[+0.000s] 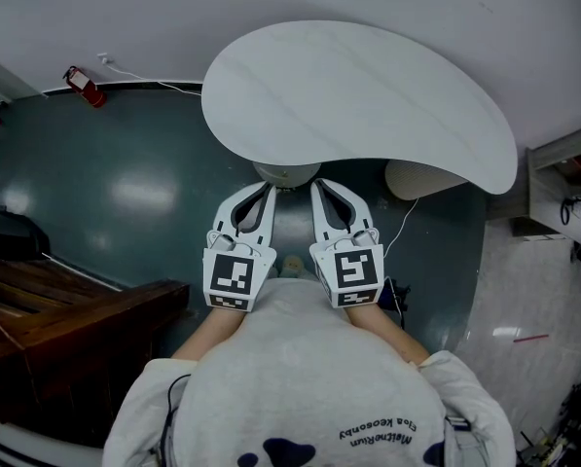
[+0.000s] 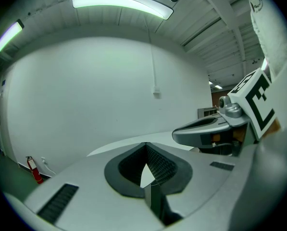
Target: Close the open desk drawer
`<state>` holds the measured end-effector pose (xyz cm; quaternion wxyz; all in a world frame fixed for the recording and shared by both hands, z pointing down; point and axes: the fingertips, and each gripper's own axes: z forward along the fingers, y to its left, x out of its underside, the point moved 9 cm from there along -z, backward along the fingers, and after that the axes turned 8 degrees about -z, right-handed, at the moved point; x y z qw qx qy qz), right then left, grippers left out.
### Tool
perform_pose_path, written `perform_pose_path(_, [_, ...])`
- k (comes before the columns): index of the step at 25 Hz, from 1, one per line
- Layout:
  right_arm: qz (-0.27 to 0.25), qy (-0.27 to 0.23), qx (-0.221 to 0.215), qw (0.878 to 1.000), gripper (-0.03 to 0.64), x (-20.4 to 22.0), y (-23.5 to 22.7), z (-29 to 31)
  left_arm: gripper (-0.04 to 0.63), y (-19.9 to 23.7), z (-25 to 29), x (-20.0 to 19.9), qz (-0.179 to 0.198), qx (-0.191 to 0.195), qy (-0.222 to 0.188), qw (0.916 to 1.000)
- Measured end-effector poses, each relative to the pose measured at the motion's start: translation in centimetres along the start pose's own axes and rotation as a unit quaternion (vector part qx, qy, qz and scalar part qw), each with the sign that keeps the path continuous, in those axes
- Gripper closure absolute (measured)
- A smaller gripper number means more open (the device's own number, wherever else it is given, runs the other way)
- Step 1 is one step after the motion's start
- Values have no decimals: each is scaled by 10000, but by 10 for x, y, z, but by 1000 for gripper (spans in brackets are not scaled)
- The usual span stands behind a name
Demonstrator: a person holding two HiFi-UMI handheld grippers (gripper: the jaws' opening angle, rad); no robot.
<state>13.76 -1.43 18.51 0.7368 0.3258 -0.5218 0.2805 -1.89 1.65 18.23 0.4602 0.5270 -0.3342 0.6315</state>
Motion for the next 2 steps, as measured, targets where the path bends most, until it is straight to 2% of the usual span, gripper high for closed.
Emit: perform_pose_path(2, [-24, 20, -10, 10000, 600, 1, 1, 1, 588, 2, 0, 1, -1, 12, 11, 10000])
